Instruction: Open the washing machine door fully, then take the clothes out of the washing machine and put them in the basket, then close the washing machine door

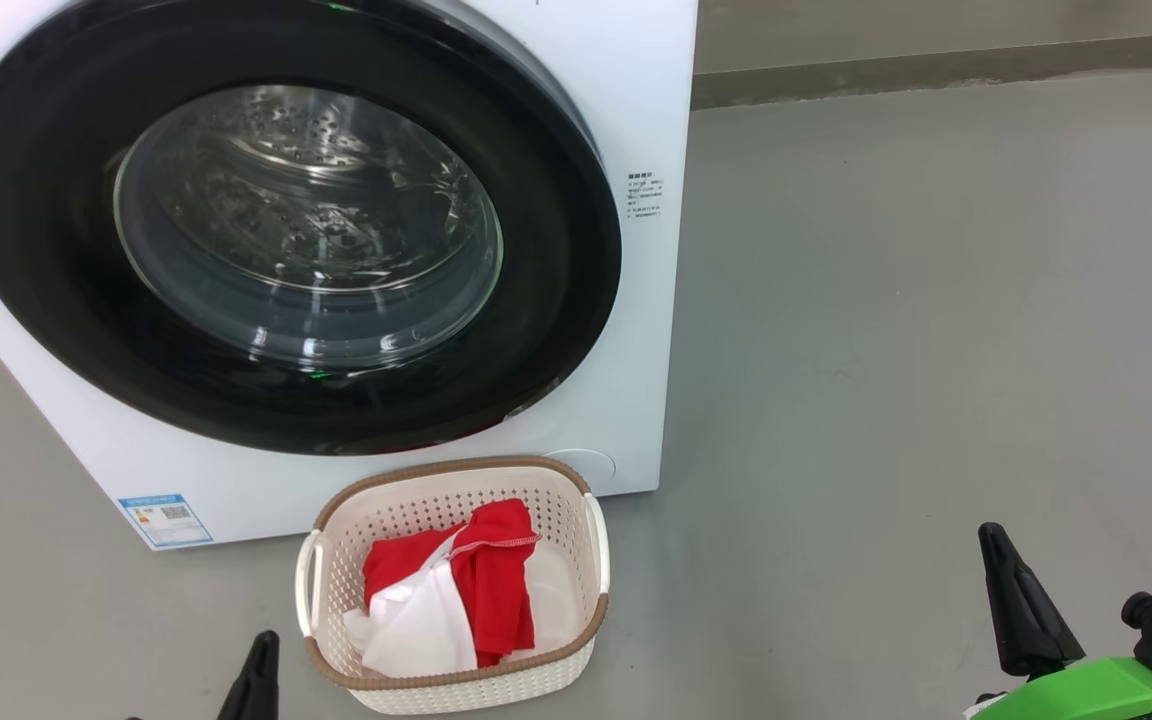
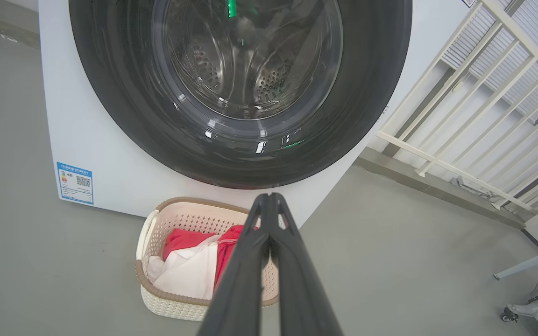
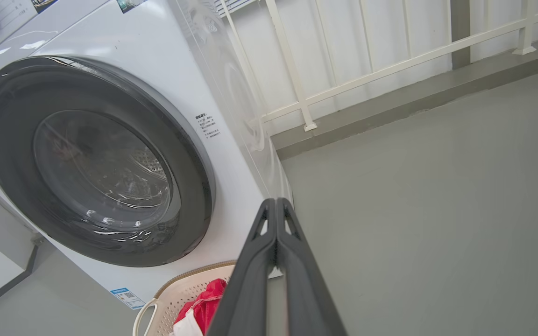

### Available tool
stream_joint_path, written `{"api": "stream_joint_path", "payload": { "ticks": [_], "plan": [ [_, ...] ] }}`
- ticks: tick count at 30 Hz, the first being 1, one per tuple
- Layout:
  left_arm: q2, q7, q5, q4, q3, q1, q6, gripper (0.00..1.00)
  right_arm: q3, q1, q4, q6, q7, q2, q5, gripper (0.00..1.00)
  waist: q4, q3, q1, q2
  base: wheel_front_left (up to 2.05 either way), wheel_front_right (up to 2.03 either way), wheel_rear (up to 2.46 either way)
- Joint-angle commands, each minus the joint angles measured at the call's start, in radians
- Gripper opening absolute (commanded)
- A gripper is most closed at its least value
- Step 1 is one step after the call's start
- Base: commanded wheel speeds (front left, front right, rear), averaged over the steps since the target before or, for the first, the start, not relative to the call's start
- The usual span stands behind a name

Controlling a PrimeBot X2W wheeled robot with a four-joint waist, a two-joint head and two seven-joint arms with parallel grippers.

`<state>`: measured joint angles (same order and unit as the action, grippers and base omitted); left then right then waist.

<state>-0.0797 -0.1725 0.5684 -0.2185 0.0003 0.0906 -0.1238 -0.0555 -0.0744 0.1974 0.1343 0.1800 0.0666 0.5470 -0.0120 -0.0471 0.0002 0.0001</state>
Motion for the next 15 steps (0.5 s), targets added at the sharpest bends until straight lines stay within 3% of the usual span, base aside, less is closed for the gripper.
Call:
{"api": "stream_joint_path", "payload": {
  "ticks": [1,15],
  "plan": [
    [-0.006,0.008,0.027,0.02,0.018,-0.048,-0.002,0.0,-0.006,0.051,-0.02,-0.001,-0.008,0.009,0.029,0.0,0.0,0.001,-0.0002,-0.0001,0.0,0.0,0.0],
    [0.0,0.051,0.184,0.013,0.033,-0.071,-0.002,0.0,-0.014,0.071,-0.01,-0.001,-0.052,0.005,0.189,0.0,0.002,0.008,-0.0002,-0.0001,0.0,0.0,0.0]
  ]
}}
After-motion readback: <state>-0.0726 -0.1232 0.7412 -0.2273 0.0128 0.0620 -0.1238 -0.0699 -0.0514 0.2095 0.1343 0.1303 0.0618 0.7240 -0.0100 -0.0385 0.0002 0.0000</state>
